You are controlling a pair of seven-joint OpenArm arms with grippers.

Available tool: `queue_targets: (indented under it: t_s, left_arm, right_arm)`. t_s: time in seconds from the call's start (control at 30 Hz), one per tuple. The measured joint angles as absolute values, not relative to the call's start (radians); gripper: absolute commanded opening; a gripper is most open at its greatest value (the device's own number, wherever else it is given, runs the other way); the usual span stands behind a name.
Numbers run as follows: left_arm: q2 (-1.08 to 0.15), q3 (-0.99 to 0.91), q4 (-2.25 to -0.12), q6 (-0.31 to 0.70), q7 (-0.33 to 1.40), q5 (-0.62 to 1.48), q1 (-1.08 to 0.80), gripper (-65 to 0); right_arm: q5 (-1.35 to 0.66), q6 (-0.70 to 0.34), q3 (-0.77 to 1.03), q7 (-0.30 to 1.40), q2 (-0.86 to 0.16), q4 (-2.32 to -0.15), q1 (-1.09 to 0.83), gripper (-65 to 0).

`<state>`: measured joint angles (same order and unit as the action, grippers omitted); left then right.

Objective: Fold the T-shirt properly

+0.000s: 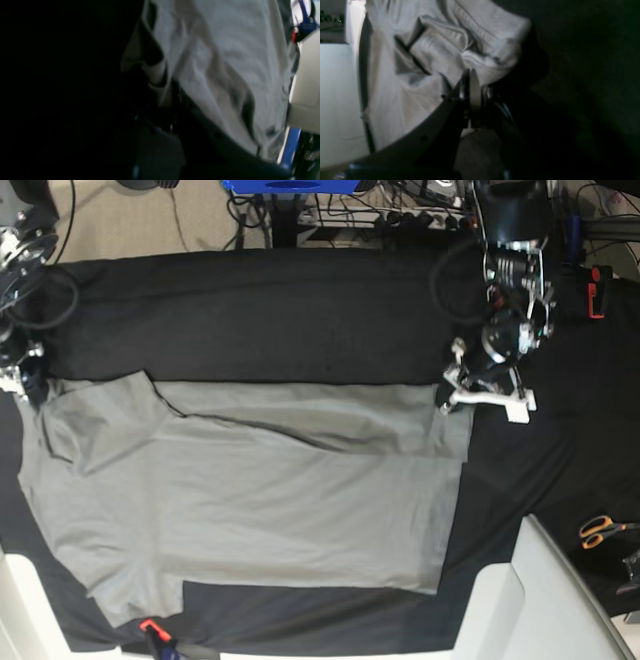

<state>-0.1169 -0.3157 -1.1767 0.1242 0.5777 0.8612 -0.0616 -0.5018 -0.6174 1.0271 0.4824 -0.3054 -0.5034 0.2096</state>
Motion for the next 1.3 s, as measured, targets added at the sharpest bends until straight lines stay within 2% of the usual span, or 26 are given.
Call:
queue_targets:
  t_s: [0.1,0.37,0.77,0.93,1.3]
  left_arm:
    - [-0.122,-0.322,-1.260,0.123,0.617,0.861,-0.100,-65.0]
    - [-0.146,-0.321,-1.330,0.123,0.632,0.861,-0.164,-65.0]
    - [-0.167,-0.320,-1.462,0.128,0.628,0.865,-0.313,-65.0]
    - [-0.167,-0.320,-1.523,0.129,0.625,0.867,-0.391,-65.0]
    - [-0.167,-0.320,-1.547,0.129,0.621,0.867,-0.497,-65.0]
  right_arm:
    - [-0.489,-0.612,1.028,0.576,-0.288,-0.609,0.177,-65.0]
    - [-0.493,-0.610,1.029,0.622,-0.249,-0.803,0.131,-65.0]
    - [-0.486,-0.610,1.024,0.640,-0.249,-0.850,0.076,-65.0]
    - [-0.491,-0.611,1.024,0.713,-0.250,-0.933,0.062,-65.0]
    - [-0.493,-0.610,1.026,0.729,-0.240,-0.971,-0.023,-65.0]
